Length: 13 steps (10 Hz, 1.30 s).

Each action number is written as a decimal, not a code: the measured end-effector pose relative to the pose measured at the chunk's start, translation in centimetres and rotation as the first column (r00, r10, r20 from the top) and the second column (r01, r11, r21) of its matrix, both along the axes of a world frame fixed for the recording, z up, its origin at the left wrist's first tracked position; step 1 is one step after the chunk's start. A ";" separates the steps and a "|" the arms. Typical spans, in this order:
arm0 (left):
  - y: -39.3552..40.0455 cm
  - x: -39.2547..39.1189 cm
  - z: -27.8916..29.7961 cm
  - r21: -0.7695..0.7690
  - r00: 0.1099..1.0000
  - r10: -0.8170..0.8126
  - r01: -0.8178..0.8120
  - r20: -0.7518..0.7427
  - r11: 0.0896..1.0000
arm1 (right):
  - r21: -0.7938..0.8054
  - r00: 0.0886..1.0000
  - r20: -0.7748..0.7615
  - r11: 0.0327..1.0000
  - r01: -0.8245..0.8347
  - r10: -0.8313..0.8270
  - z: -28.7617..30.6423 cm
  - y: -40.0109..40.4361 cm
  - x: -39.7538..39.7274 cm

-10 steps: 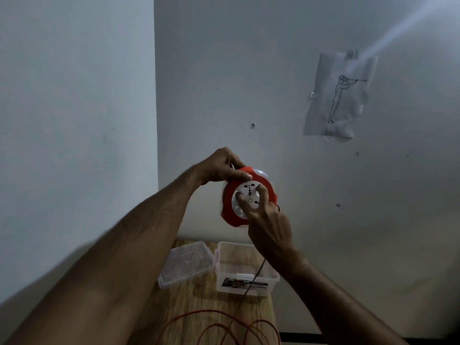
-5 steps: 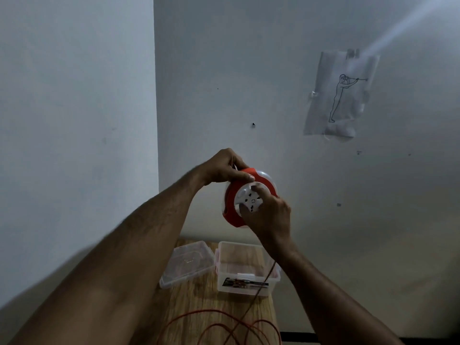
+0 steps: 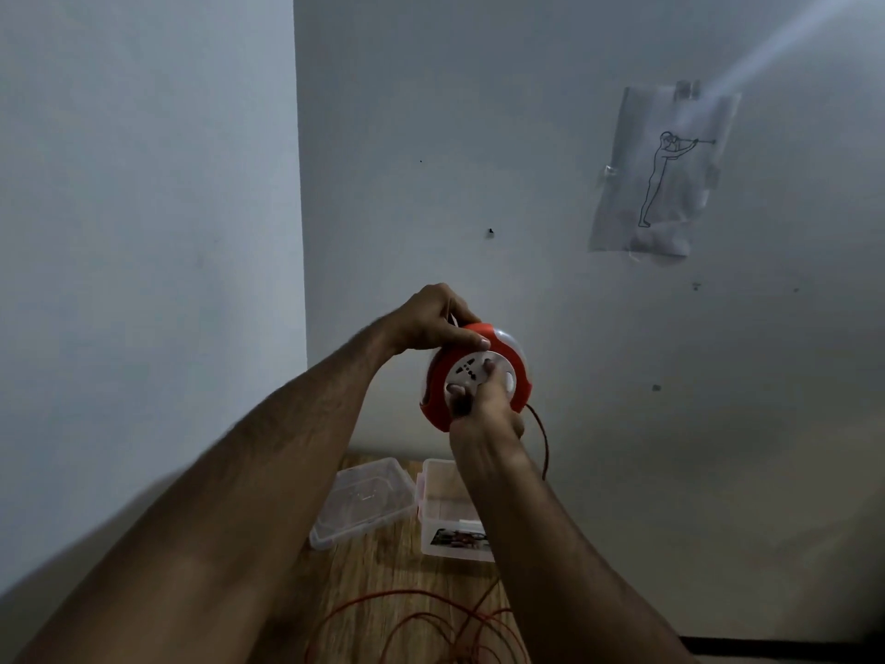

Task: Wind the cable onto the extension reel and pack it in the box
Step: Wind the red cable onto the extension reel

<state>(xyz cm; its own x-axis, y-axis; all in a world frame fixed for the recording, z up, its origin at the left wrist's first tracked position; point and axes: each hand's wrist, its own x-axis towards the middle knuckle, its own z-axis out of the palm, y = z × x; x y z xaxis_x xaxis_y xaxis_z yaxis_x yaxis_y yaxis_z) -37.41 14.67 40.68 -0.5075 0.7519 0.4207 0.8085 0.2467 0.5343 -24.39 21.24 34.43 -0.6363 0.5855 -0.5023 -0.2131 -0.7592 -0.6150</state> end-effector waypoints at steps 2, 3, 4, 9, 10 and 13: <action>0.1 -0.3 -0.1 -0.003 0.999 -0.033 0.033 -0.012 0.999 | -0.209 0.995 -0.098 0.978 -0.019 -0.001 0.1 0.5 -1.3; 0.4 -0.3 -0.3 0.022 0.999 -0.046 0.046 0.005 0.999 | -0.198 0.994 -0.107 0.979 -0.037 0.015 -0.1 0.8 -1.8; 0.6 -0.2 -0.2 0.027 0.999 -0.048 0.047 0.015 0.999 | -0.224 0.989 -0.150 0.973 -0.051 0.017 0.4 1.1 -1.5; -1.2 -1.3 0.2 0.021 0.996 -0.027 0.025 0.087 0.999 | 0.693 0.991 0.049 -0.710 -0.124 -0.125 -5.8 5.7 1.7; -0.9 -1.1 0.1 0.012 0.996 -0.032 0.031 0.086 0.999 | 0.562 0.981 0.084 -0.804 -0.193 -0.177 -6.0 6.4 1.5; -0.5 0.0 0.8 0.025 0.997 -0.046 0.045 0.064 0.999 | 0.397 0.966 -0.109 -0.902 -0.173 -0.233 -4.0 6.2 1.1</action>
<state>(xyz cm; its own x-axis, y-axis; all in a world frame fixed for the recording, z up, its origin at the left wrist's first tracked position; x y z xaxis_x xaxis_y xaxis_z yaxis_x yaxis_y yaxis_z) -37.38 14.15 41.49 -0.5000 0.7649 0.4061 0.7819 0.1971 0.5915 -23.32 27.41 30.40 -0.6201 -0.1964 0.7595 0.0426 0.9583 0.2826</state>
